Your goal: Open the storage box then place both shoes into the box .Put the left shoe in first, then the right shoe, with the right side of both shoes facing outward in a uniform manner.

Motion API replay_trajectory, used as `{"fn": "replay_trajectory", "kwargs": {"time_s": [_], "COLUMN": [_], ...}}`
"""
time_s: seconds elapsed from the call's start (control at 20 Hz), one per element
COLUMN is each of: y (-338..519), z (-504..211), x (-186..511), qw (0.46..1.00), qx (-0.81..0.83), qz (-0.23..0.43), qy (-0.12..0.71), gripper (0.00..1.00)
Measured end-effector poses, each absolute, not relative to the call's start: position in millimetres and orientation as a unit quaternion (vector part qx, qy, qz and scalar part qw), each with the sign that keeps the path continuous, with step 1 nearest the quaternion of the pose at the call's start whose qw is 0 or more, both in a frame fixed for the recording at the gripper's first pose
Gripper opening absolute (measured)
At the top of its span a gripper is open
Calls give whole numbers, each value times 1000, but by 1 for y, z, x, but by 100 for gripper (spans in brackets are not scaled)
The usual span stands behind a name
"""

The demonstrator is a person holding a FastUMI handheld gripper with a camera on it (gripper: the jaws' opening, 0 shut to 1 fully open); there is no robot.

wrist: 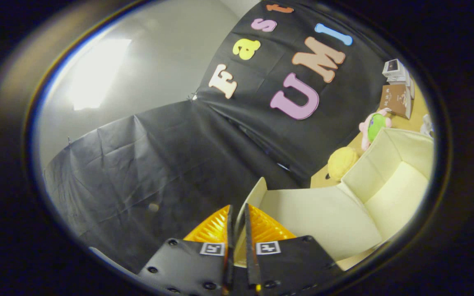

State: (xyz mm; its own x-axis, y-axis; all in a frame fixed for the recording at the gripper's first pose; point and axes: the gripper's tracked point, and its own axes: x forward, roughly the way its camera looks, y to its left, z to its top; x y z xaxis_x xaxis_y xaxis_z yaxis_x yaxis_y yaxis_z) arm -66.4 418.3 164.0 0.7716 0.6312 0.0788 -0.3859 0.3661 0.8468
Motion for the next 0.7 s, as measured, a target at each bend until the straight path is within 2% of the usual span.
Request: {"fn": "replay_trajectory", "kwargs": {"time_s": [0.2, 0.35, 0.7], "y": [442, 462, 445], "z": [135, 124, 98], "x": [-80, -86, -71], "qw": [822, 821, 864], "qx": [444, 425, 352], "qz": [324, 346, 321], "qy": [149, 161, 164], "gripper": [17, 27, 77]}}
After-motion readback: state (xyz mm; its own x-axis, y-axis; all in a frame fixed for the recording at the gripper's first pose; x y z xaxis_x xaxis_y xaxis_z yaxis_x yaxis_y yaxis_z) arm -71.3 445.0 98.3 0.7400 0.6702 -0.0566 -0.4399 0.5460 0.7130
